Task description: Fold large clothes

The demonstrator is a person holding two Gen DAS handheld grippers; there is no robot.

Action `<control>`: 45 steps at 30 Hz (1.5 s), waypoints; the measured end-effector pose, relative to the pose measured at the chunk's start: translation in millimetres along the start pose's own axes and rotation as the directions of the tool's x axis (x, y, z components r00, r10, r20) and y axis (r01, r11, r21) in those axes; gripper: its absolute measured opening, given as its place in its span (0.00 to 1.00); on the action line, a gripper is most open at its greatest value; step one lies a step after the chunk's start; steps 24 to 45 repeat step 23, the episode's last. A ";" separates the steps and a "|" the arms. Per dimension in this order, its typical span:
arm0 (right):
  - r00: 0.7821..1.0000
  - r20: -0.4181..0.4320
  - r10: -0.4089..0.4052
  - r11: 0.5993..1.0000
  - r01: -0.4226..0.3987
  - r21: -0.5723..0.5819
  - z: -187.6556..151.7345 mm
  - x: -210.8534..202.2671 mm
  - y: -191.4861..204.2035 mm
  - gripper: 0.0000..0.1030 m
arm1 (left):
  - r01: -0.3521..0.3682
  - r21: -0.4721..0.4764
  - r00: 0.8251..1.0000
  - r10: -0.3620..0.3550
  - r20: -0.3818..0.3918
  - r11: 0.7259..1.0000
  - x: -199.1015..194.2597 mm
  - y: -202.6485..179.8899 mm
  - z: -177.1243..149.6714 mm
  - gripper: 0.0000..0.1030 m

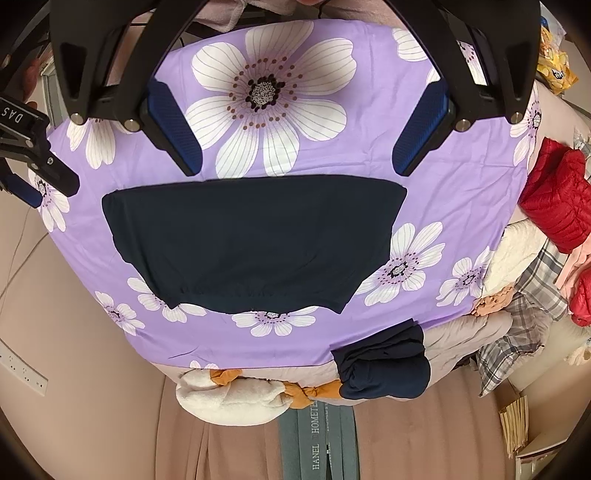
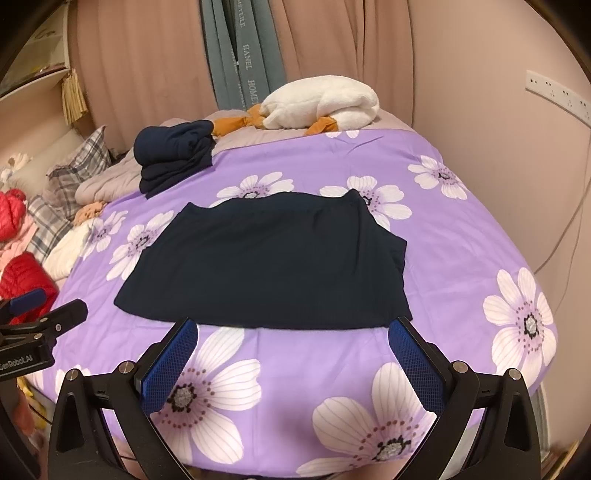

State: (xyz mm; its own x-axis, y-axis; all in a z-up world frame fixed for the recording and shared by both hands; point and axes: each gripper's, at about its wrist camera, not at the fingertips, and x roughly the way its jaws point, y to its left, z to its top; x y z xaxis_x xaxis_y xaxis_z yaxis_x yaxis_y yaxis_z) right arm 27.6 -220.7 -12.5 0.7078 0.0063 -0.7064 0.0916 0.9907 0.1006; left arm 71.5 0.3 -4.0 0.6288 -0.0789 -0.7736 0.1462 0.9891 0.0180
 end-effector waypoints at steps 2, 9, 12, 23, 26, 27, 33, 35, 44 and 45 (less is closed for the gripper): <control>1.000 0.000 0.001 1.000 -0.001 -0.002 -0.1 0.0 0.8 0.99 | 0.001 -0.003 1.000 -0.001 0.003 1.000 -0.7 0.8 0.2 1.00; 1.000 0.002 0.003 1.000 -0.003 -0.003 0.1 -0.6 1.3 0.99 | -0.001 -0.005 1.000 0.001 0.007 1.000 -2.1 1.9 0.1 1.00; 1.000 0.005 0.004 1.000 -0.004 -0.003 1.2 -0.9 2.5 0.99 | -0.003 -0.004 1.000 0.003 0.006 1.000 -2.4 1.8 0.1 1.00; 1.000 0.008 0.006 1.000 -0.006 -0.004 1.9 -1.2 3.0 0.99 | -0.012 -0.001 1.000 0.012 0.007 1.000 -4.3 1.4 -1.6 1.00; 1.000 0.008 0.006 1.000 -0.006 -0.004 1.9 -1.2 3.0 0.99 | -0.012 -0.001 1.000 0.012 0.007 1.000 -4.3 1.4 -1.6 1.00; 1.000 0.008 0.006 1.000 -0.006 -0.004 1.9 -1.2 3.0 0.99 | -0.012 -0.001 1.000 0.012 0.007 1.000 -4.3 1.4 -1.6 1.00; 1.000 0.008 0.006 1.000 -0.006 -0.004 1.9 -1.2 3.0 0.99 | -0.012 -0.001 1.000 0.012 0.007 1.000 -4.3 1.4 -1.6 1.00; 1.000 0.008 0.006 1.000 -0.006 -0.004 1.9 -1.2 3.0 0.99 | -0.012 -0.001 1.000 0.012 0.007 1.000 -4.3 1.4 -1.6 1.00; 1.000 0.008 0.006 1.000 -0.006 -0.004 1.9 -1.2 3.0 0.99 | -0.012 -0.001 1.000 0.012 0.007 1.000 -4.3 1.4 -1.6 1.00; 1.000 0.008 0.006 1.000 -0.006 -0.004 1.9 -1.2 3.0 0.99 | -0.012 -0.001 1.000 0.012 0.007 1.000 -4.3 1.4 -1.6 1.00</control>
